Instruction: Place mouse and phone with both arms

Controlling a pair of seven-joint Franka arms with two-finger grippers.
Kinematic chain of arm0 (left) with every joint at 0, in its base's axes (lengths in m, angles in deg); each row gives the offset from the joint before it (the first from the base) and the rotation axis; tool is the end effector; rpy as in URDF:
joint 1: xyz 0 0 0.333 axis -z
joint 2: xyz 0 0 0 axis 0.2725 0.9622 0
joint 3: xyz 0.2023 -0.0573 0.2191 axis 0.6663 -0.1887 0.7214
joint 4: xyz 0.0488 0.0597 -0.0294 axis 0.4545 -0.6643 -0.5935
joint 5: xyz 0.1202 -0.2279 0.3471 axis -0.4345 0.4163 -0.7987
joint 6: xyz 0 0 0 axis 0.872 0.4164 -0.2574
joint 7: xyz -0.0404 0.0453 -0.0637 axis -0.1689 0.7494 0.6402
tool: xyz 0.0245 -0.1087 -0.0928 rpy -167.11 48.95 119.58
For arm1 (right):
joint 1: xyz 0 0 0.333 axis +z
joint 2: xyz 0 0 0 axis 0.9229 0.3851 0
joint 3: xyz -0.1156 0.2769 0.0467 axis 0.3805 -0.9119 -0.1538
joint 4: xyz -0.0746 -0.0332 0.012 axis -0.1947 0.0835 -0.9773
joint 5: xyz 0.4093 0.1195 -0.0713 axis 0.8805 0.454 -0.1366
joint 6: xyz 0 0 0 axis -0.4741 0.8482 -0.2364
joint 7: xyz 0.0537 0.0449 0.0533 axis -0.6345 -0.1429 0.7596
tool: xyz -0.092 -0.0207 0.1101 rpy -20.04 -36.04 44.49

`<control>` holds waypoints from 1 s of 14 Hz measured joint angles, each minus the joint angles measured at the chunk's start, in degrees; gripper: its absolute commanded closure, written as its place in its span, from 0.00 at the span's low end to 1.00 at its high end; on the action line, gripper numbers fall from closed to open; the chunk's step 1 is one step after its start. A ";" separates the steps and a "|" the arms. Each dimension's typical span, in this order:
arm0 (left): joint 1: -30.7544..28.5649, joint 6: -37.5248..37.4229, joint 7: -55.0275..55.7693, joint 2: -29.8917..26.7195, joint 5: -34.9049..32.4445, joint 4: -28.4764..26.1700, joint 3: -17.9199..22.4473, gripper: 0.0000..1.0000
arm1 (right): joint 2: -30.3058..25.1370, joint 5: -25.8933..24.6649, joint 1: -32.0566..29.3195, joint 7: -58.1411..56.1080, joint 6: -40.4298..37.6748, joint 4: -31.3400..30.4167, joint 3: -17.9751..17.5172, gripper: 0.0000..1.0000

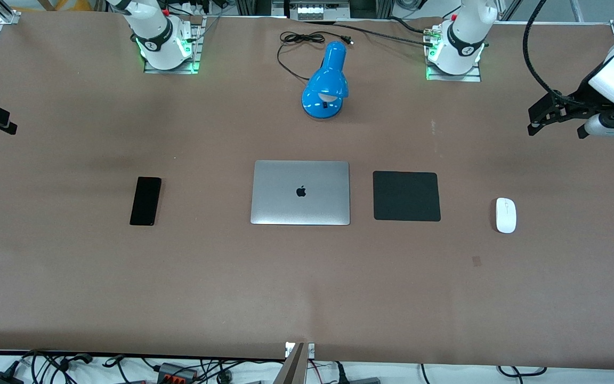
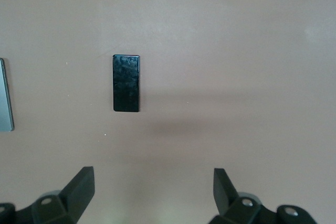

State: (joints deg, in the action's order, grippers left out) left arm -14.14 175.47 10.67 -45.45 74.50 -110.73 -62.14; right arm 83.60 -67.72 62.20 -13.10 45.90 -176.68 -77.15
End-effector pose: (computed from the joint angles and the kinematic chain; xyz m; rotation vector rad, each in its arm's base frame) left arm 0.5908 -0.0511 0.5818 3.1329 -0.0749 0.0765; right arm 0.5940 -0.1014 0.5475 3.1301 -0.0085 -0.0912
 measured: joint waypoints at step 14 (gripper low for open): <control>-0.42 -9.30 0.04 5.18 -0.03 0.05 0.57 0.00 | 15.59 0.93 2.87 0.35 4.61 -0.49 -0.16 0.00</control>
State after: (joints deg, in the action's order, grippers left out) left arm -14.56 166.16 10.71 -40.27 74.48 -110.69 -61.57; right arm 99.19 -66.80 65.08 -12.75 50.51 -177.17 -77.31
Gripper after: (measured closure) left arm 0.000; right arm 0.000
